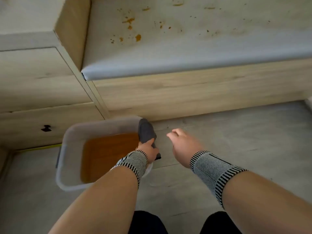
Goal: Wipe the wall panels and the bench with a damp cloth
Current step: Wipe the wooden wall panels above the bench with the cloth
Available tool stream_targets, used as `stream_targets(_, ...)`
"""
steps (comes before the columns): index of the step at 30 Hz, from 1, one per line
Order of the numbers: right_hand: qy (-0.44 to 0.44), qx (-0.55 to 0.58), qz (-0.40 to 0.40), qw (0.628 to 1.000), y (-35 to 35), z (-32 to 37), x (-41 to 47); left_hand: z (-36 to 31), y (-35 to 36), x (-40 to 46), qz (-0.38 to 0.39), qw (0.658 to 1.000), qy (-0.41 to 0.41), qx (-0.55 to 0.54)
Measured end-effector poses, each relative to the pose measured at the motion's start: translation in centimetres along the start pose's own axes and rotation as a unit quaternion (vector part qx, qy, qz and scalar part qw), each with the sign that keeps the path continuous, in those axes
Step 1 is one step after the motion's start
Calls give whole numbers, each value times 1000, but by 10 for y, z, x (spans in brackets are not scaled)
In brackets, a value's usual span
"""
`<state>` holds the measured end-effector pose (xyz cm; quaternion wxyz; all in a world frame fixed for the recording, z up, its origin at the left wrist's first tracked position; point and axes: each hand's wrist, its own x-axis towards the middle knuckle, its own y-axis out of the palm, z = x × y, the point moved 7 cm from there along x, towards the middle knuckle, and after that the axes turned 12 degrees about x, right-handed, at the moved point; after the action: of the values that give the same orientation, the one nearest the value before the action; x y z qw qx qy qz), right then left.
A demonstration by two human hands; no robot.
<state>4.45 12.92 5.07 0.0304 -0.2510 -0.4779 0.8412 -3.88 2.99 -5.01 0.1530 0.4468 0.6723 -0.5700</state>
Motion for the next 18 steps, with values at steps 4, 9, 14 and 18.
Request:
stream_targets(4, 13, -6, 5, 1000, 12, -9, 6, -1, 3, 5, -17, 999, 15, 45)
stream_targets(9, 31, 5, 1, 1000, 9, -11, 6, 2, -21, -4, -23, 996, -28, 76)
stream_targets(14, 32, 14, 2, 999, -27, 12, -12, -18, -84, -54, -152, 988, 6, -34)
stream_targets(18, 50, 29, 2, 998, -88, 41, -48, -46, -145, -120, -165, 973, 3, -159)
